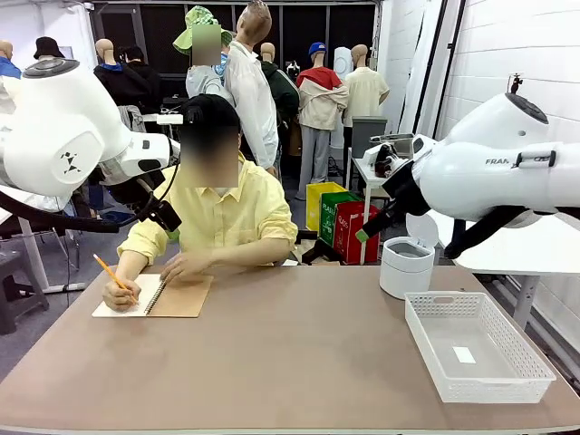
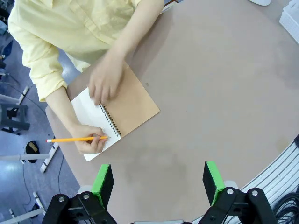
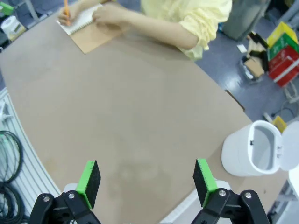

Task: Sort the paper based on its condition.
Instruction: If a person hands you a paper, place it in the Organizing basket , and if it's crumpled, put it in the Trash can.

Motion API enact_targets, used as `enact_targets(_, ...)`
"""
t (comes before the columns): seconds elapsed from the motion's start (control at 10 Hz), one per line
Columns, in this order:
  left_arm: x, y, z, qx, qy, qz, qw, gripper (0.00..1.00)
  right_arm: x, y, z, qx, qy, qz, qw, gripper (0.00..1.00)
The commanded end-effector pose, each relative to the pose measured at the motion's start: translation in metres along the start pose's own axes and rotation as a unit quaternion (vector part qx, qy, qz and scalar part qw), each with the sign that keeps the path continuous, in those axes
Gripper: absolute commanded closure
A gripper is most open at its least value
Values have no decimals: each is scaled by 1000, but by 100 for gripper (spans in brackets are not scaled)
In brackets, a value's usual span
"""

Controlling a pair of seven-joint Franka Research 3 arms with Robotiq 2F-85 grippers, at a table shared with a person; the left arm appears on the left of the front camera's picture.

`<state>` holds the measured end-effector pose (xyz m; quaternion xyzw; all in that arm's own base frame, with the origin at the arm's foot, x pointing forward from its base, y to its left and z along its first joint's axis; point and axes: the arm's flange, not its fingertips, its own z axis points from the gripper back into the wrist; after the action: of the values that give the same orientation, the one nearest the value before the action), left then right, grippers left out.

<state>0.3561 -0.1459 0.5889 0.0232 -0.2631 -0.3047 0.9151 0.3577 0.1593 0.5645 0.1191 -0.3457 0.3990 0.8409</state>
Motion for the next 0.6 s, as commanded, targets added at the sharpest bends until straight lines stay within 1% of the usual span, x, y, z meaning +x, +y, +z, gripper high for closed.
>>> enact_targets(0.0,-1,3,1,-4,9,2,1000,0,-6,-8,-1,50,-54,24,997,0)
enact_targets(0.2,-1,3,0,-1,15,0,1000,0,-8,-10,-5,76,-79,29,994,0)
enact_targets(0.5,2,3,-3,3,27,-6,1000,0,-5,-9,-9,81,-98,38,991,0)
